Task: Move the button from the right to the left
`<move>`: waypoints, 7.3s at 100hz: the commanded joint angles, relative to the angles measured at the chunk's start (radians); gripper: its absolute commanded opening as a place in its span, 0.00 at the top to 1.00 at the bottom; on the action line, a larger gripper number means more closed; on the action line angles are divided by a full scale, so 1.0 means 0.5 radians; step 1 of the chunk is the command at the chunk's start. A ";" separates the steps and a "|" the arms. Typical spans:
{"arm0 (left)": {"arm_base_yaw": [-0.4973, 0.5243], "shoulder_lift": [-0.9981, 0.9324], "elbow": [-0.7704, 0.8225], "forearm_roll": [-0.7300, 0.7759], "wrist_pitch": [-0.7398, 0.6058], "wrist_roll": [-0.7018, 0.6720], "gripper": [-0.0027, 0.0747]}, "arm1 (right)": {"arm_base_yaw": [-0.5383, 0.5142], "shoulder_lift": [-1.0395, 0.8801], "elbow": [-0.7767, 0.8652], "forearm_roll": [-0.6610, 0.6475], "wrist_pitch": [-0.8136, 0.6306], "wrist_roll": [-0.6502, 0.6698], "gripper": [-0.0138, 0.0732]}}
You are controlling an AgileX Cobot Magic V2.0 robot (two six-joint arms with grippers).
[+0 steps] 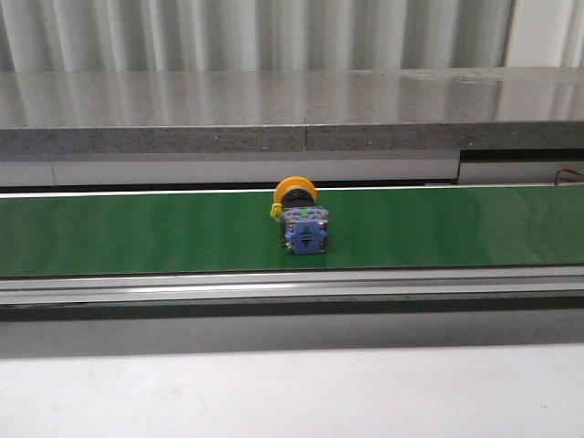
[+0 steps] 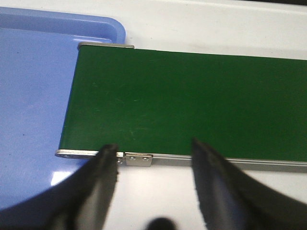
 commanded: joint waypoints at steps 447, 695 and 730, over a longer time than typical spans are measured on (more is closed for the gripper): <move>0.896 1.904 -0.859 -0.225 -0.278 1.165 0.99 | 0.001 0.009 -0.050 0.052 -0.122 -0.018 0.92; 0.447 0.349 -0.354 -1.015 -0.582 1.424 0.42 | 0.001 0.009 -0.050 0.052 -0.122 -0.018 0.92; 0.240 -0.249 0.078 -1.110 -0.607 1.351 0.62 | 0.001 0.009 -0.050 0.052 -0.122 -0.018 0.92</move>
